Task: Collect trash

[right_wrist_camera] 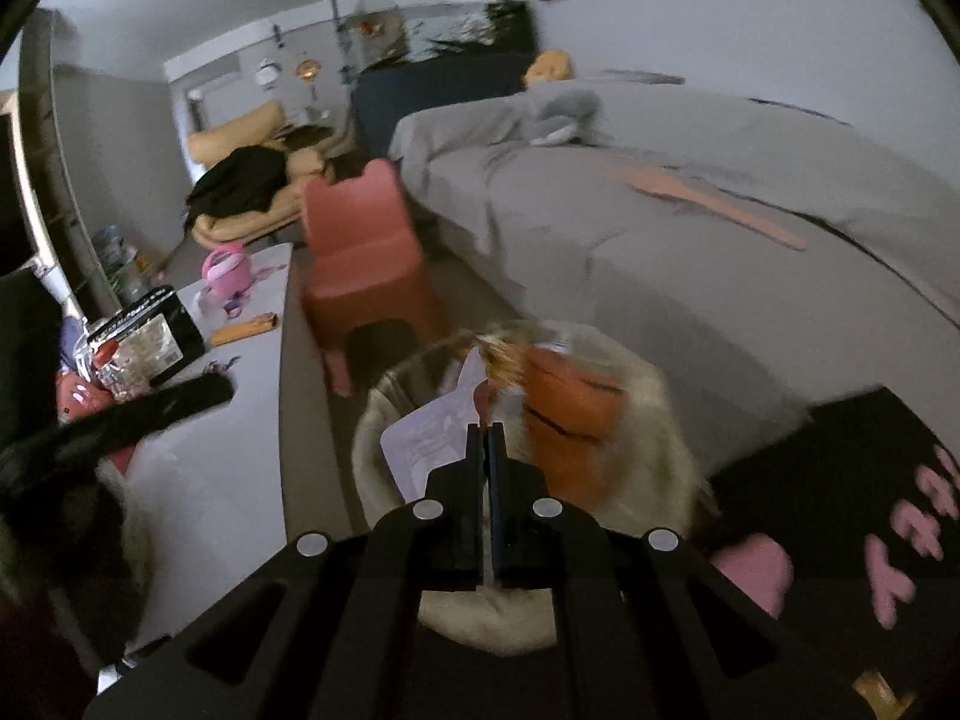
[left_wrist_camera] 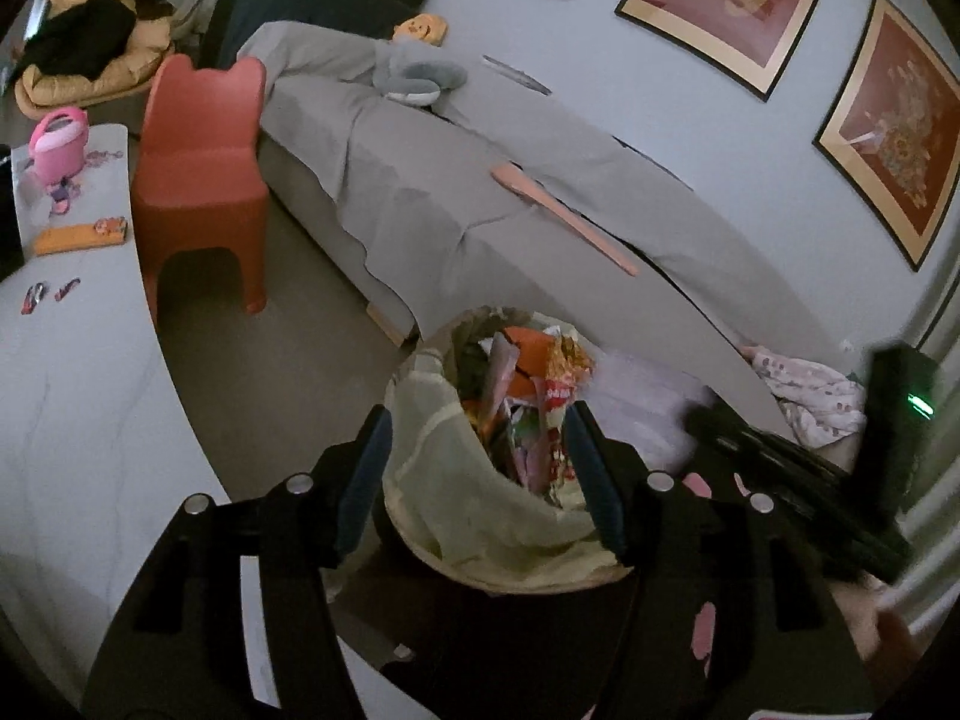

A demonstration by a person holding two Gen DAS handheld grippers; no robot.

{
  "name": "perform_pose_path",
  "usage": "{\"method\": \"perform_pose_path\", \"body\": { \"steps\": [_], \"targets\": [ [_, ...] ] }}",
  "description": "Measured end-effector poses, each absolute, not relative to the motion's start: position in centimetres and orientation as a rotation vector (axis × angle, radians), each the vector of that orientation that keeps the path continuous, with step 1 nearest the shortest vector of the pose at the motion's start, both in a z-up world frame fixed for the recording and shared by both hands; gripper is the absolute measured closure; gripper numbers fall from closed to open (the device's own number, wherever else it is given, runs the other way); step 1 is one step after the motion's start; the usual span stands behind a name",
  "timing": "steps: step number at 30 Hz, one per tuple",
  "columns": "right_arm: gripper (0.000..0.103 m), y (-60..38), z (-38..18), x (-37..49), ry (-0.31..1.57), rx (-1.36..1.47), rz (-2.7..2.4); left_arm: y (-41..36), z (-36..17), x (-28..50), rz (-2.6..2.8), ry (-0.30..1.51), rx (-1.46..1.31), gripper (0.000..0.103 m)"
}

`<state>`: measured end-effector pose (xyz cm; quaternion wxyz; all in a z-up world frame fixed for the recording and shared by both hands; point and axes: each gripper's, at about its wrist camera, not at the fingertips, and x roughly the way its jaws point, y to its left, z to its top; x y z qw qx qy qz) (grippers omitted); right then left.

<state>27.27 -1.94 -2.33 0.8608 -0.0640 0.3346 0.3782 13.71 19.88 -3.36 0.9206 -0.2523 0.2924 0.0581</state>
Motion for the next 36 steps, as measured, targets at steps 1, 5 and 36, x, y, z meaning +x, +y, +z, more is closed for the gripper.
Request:
{"method": "perform_pose_path", "body": {
  "steps": [1, 5, 36],
  "targets": [
    [0.099, -0.8, -2.9, 27.9, 0.713, -0.138, 0.802, 19.9, -3.4, 13.6, 0.118, 0.601, -0.519, 0.046],
    [0.099, 3.6, -6.1, 30.2, 0.778, -0.212, 0.805, 20.2, -3.9, 13.5, 0.118, 0.611, -0.53, 0.046],
    [0.065, -11.2, -1.2, 22.5, 0.701, -0.131, 0.624, 13.7, -1.3, 13.8, 0.007, 0.611, -0.386, 0.043]
  ]
}}
